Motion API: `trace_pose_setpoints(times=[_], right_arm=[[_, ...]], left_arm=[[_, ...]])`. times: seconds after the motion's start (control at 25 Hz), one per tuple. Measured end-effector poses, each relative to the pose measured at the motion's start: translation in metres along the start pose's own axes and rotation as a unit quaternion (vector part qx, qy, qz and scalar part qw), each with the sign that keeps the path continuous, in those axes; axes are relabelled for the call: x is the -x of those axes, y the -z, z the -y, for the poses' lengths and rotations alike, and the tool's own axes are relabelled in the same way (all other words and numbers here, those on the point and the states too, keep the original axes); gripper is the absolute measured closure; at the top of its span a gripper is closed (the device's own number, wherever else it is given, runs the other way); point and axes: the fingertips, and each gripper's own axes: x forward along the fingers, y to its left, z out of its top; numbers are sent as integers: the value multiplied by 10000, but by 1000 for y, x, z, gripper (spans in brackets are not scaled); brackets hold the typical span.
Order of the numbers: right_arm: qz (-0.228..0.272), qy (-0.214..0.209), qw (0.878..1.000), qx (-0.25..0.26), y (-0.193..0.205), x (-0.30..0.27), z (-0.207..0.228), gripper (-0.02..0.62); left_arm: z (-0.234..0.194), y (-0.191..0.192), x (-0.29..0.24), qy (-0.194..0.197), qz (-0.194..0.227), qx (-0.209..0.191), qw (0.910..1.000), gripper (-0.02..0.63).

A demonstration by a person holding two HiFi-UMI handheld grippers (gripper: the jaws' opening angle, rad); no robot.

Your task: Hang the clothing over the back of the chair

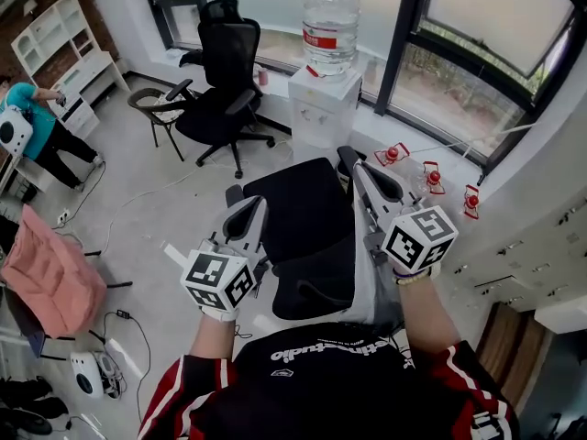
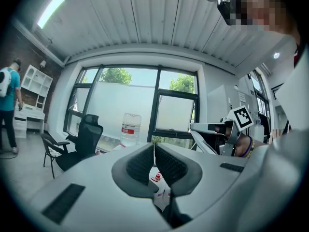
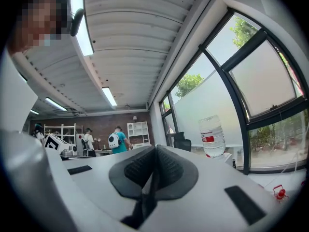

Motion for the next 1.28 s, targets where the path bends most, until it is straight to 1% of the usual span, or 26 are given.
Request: trace_pose_setpoints(times=[0.36,0.6,0.76,0.84,0.96,1.04,1.28], right_arm=[[-89,-304,9994,104,4,-68,1,577],[54,-377,9991,168,2,-119,12,577],[260,-556,9975,357,-8,-146,9,577],[374,-533,9970,410,-9,-150,13,577],[350,-390,9981,331,-3,-144,20,577],[221,-326,9987,327,2,-138,20,577],[-289,-358,9980,442,17,-121,20,577]], left_arm=[[-24,2,-7,-130,-52,61,9999,580],[-33,4,-4,-222,-84,108,9997,580],[-37,5,-5,-263,-116,134,9995,580],[-37,7,-4,-265,-136,154,9994,580],[-36,11,0,-251,-151,183,9994,580],[-36,13,1,-255,-154,201,9994,580],[-26,15,0,-163,-143,180,9996,580]])
